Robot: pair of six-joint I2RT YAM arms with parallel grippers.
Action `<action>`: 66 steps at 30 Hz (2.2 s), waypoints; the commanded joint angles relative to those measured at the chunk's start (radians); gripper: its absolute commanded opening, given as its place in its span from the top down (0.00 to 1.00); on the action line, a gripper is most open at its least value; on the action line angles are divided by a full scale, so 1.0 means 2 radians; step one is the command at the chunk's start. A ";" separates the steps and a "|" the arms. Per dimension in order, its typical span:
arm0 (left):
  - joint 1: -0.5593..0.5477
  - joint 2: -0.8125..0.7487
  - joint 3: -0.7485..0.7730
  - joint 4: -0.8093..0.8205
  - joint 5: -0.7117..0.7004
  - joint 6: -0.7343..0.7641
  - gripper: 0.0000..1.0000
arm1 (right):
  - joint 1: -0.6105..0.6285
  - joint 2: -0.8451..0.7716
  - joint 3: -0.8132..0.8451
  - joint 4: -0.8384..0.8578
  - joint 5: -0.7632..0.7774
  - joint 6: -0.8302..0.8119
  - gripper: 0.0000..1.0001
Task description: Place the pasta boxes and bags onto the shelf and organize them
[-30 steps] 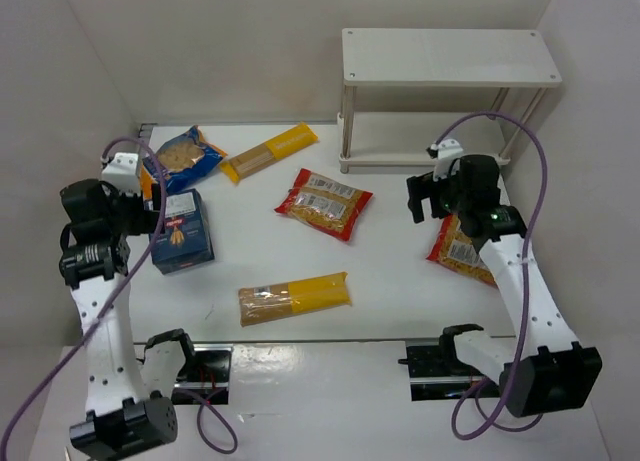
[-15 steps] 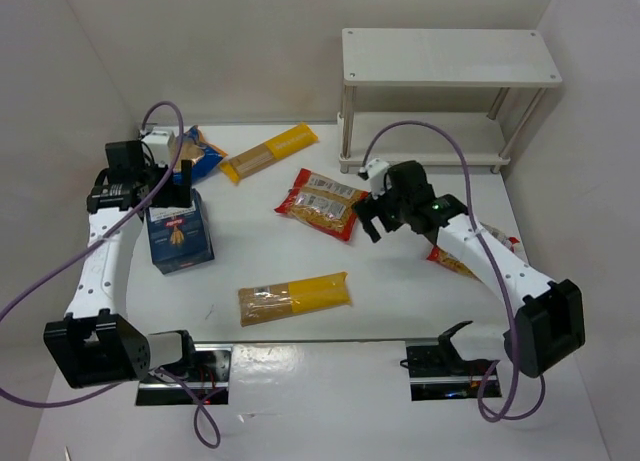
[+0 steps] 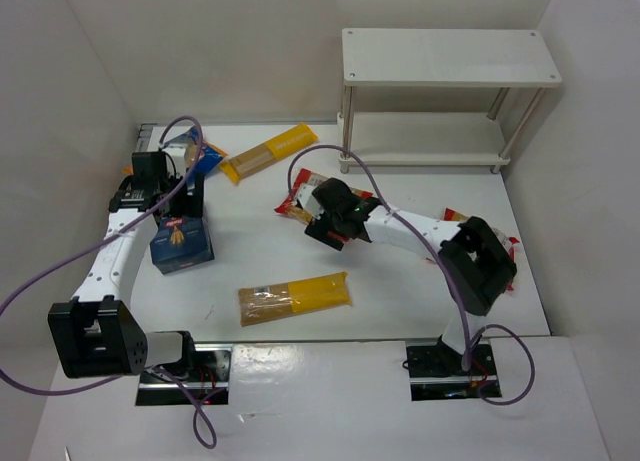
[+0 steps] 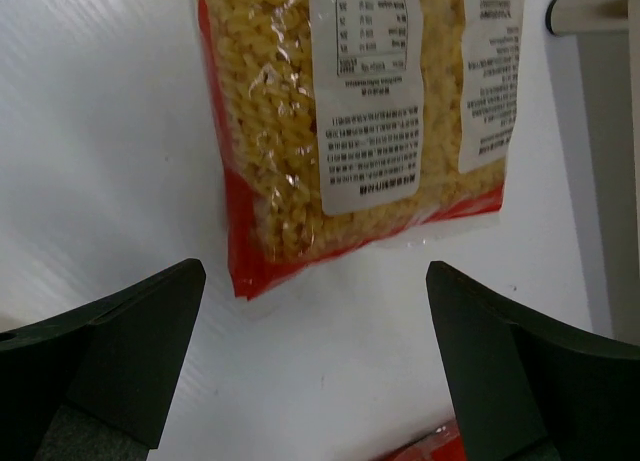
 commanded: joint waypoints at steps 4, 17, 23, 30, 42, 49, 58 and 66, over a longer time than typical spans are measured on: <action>-0.001 -0.022 -0.006 0.033 -0.020 -0.007 0.00 | 0.013 0.038 0.051 0.054 0.009 -0.048 0.00; -0.001 -0.017 -0.006 0.033 -0.010 -0.003 0.00 | 0.002 0.141 0.080 0.063 -0.057 -0.094 0.00; -0.001 -0.017 -0.006 0.033 -0.001 0.002 0.00 | -0.032 0.176 0.108 0.062 -0.073 -0.088 0.13; -0.001 -0.021 -0.006 0.033 0.003 0.002 0.00 | -0.032 0.182 0.119 0.034 -0.083 -0.071 1.00; -0.005 -0.026 -0.011 0.033 0.003 0.007 0.00 | -0.006 0.075 0.123 -0.128 -0.261 -0.045 1.00; -0.005 -0.031 -0.011 0.033 0.003 0.007 0.00 | -0.026 -0.045 0.097 -0.100 -0.362 0.001 1.00; -0.005 -0.031 -0.016 0.037 -0.001 0.007 0.00 | -0.115 -0.132 0.064 -0.026 -0.396 0.090 1.00; -0.005 -0.031 -0.016 0.037 0.003 0.011 0.00 | -0.137 -0.181 0.038 -0.045 -0.376 0.048 0.62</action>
